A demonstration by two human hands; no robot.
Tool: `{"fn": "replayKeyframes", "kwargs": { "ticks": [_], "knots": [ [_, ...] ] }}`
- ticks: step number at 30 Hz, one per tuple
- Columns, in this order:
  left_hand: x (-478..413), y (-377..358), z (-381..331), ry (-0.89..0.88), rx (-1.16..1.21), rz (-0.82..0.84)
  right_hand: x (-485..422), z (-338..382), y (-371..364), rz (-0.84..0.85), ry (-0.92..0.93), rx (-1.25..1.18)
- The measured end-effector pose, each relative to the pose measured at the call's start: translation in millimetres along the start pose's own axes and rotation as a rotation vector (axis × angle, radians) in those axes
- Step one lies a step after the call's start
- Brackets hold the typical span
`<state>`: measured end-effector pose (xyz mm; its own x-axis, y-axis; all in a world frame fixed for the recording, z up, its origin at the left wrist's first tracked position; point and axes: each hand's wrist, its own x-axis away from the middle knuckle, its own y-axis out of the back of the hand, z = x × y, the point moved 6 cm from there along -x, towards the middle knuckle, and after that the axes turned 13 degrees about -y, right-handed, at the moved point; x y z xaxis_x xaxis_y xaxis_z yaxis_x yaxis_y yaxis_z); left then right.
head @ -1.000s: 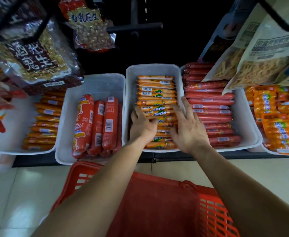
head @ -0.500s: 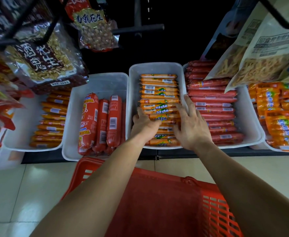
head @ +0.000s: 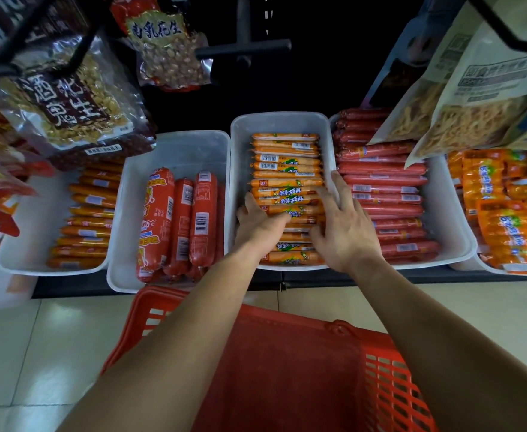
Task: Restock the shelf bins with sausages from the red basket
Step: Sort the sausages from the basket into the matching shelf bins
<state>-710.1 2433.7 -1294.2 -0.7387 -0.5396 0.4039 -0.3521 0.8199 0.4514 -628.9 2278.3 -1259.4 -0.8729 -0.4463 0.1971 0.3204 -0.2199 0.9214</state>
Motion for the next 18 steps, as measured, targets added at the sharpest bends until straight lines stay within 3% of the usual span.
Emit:
{"fn": "replayKeyframes", "kwargs": {
  "ticks": [7,18],
  "knots": [
    [-7,7,3,-0.003,0.104,-0.019,-1,0,0,0.004,-0.003,0.004],
    [-27,7,-3,-0.114,0.061,0.002,-3,-1,-1,0.012,-0.014,0.019]
  ]
}}
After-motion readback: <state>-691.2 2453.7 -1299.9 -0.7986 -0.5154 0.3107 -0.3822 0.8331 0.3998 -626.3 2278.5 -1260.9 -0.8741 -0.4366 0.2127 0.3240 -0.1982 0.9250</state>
